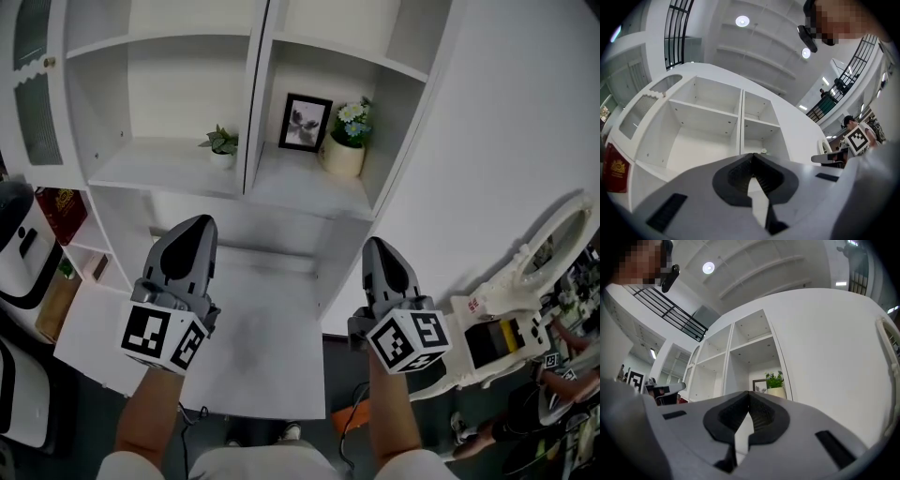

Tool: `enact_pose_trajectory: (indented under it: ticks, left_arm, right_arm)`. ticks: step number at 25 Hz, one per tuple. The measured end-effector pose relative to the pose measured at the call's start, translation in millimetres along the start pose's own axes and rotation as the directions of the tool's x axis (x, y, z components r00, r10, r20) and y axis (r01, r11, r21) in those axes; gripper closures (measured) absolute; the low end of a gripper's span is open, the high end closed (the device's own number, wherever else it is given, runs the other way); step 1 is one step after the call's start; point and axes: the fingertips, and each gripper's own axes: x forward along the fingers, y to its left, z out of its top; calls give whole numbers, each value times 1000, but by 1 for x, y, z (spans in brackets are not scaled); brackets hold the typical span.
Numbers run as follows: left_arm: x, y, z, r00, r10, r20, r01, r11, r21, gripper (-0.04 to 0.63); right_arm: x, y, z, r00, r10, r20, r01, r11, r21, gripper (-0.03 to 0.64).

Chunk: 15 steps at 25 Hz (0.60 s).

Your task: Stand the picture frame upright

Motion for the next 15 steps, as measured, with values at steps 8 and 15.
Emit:
enact_pose_trajectory:
  ticks: [8, 15]
  left_arm:
    - [-79, 24, 4, 998, 55, 2, -55, 998, 17, 578]
    - [-143, 42, -17, 992, 111, -54, -110, 994, 15, 578]
  right_arm:
    - [-69, 17, -20, 998, -52, -34, 50, 997, -51, 607]
    - [-126, 26, -47, 991, -104, -89, 97, 992, -80, 607]
